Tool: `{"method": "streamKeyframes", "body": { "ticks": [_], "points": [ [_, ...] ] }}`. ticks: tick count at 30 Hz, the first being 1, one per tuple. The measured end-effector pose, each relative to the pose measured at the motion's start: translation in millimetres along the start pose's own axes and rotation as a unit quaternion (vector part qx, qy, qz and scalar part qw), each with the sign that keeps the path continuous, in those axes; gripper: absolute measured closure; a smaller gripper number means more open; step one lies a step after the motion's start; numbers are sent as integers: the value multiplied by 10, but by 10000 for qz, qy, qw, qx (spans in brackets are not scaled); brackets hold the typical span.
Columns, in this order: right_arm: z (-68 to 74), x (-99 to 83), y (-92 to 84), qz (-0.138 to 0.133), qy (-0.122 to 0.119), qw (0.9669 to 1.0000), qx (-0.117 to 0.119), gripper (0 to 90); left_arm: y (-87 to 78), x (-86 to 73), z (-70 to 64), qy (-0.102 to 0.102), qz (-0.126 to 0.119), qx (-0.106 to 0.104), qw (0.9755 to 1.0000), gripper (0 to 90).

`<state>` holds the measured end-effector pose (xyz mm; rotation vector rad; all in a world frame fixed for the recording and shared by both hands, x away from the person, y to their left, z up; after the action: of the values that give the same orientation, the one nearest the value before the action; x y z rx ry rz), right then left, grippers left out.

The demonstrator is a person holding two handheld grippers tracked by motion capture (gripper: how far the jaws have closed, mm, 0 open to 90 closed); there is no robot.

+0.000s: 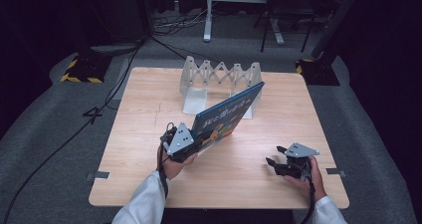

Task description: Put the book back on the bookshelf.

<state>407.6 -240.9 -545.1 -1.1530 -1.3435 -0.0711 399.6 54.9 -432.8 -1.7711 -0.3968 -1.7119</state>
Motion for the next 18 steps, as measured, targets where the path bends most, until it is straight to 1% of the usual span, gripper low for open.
{"method": "streamKeyframes", "body": {
  "ticks": [5, 7, 10, 11, 12, 14, 16, 18],
  "points": [
    [3, -10, 12, 32, 3, 10000, 18, 363, -81, 15, 115, 44, 72, 186, 9998, 830],
    [5, -14, 21, 44, 2, 10000, 13, 363, -117, 19, 177, 86, 125, 307, 9994, 830],
    [8, -17, 28, 67, -26, 10000, 20, 363, -156, 26, 253, 82, 149, 406, 9990, 830],
    [10, -19, 31, 75, -19, 10000, 26, 364, -171, 27, 286, 95, 176, 444, 9988, 830],
    [12, -22, 35, 84, -24, 10000, 29, 364, -189, 29, 335, 84, 165, 539, 9984, 830],
    [18, -25, 42, 105, -54, 9999, 31, 364, -218, 29, 407, 74, 189, 611, 9979, 830],
    [24, -30, 47, 131, -75, 9999, 29, 364, -238, 35, 462, 37, 188, 711, 9973, 830],
    [30, -32, 55, 146, -85, 9998, 43, 363, -256, 44, 510, 48, 186, 792, 9967, 830]
  ]
}}
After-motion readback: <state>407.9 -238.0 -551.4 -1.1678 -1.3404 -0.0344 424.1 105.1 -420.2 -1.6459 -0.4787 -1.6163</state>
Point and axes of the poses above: each handheld gripper's, and its own axes: y roughly forward along the jaws, x roughly out of its top, z roughly to its left, the point moved 8 cm from there along y, roughly forward along the jaws, and after that the axes turned 6 degrees about -y, right-handed, at the moved point
